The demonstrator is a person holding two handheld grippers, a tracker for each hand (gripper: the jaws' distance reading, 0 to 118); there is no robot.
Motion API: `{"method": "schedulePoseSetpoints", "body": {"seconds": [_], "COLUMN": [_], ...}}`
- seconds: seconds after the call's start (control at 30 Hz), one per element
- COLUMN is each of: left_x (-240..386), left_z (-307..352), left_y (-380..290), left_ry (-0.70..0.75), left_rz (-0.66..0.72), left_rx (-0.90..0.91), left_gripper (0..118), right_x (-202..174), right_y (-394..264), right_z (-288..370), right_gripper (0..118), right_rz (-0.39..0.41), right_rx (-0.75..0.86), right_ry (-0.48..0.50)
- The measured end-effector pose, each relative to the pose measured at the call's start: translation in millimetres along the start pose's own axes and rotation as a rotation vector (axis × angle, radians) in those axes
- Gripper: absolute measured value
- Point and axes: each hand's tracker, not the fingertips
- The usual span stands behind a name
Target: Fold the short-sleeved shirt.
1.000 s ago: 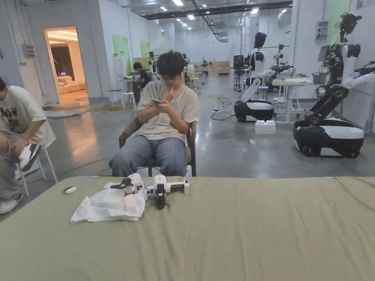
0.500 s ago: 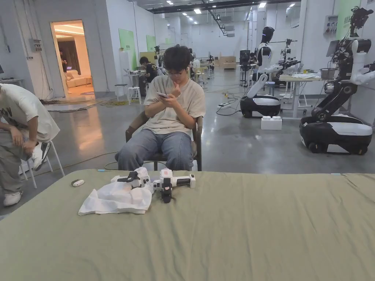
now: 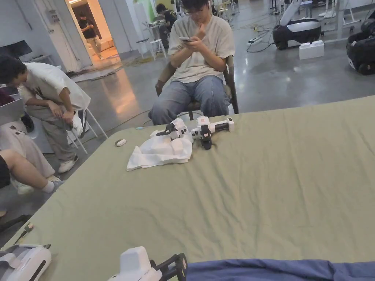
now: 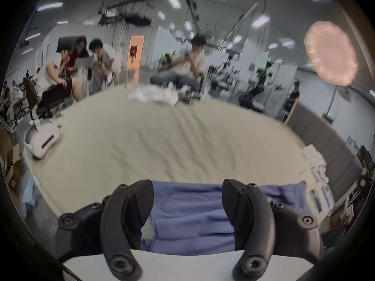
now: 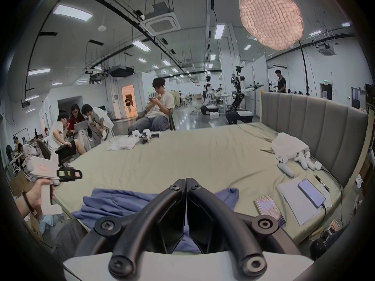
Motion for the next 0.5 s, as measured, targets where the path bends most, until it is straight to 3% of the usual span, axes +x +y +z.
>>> {"method": "schedulePoseSetpoints", "body": {"seconds": [0.23, 0.33, 0.37, 0.4, 0.43, 0.5], "left_x": [-19, -20, -15, -11, -3, 6], "left_z": [-126, -141, -136, -136, -135, -146], "left_y": [-11, -18, -15, -13, -16, -22], "left_ry": [0.042, 0.106, 0.074, 0.041, 0.013, 0.097], "left_rz": [0.032, 0.037, 0.024, 0.020, 0.012, -0.098], "left_rx": [-0.253, -0.280, -0.229, -0.234, -0.265, -0.298], "left_gripper": [66, 36, 8, 0, 0, 0], "right_x": [18, 25, 27, 29, 32, 39], "right_y": [-20, -26, -28, -30, -32, -31], "right_z": [-10, -10, -10, -11, -14, -25], "right_gripper": [0, 0, 0, 0, 0, 0], "right_rz": [-0.036, -0.026, -0.022, -0.022, -0.029, -0.046], "right_rx": [-0.110, -0.141, -0.151, -0.157, -0.168, -0.189], "right_ry": [-0.059, -0.083, -0.089, -0.093, -0.096, -0.088]}}
